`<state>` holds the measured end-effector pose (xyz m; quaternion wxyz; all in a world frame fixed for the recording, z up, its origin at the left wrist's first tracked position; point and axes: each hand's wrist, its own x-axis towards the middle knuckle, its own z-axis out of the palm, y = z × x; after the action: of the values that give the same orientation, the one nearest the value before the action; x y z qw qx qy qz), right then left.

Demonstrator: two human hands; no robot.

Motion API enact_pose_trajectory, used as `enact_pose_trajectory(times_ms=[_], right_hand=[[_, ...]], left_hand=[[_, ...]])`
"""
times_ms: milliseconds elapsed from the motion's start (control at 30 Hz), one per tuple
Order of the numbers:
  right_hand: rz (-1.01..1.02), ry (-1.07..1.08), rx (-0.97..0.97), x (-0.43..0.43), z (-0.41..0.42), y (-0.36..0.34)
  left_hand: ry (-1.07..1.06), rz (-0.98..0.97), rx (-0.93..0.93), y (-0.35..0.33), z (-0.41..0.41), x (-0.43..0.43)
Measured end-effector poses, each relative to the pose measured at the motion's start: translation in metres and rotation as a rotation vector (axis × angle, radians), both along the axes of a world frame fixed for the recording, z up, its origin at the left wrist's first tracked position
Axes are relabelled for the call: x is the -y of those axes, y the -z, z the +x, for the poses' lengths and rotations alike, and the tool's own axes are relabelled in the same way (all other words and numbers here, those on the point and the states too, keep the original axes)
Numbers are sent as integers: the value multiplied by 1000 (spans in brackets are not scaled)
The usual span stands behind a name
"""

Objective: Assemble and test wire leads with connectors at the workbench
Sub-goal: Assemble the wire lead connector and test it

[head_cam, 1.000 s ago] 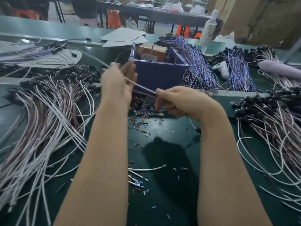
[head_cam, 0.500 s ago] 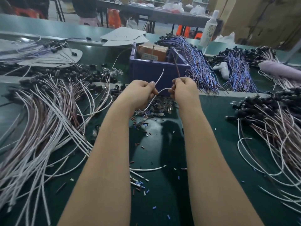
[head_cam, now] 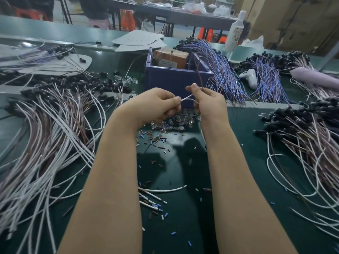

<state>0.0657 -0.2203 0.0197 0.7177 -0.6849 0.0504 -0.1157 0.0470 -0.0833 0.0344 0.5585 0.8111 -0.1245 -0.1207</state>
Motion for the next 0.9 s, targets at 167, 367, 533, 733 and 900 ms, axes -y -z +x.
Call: enact_pose_trajectory(times_ms=[167,367,533,733,900], right_hand=[[10,29,-97,18,2,7],[-425,-176,-202,5,1,3],[-365,-263,-148,-5,1,5],[-344,-364,-131,-10,1,6],[-419,-477,-98,-12,0,6]], left_hand=[[-4,-89,-48,-9,-7,-12],[-559,-371,-74,-1,13,-8],[-624,-378,-149,8,16,-1],[-562,-489,-73,13,14,-2],[-599,-535,-29,16,12,3]])
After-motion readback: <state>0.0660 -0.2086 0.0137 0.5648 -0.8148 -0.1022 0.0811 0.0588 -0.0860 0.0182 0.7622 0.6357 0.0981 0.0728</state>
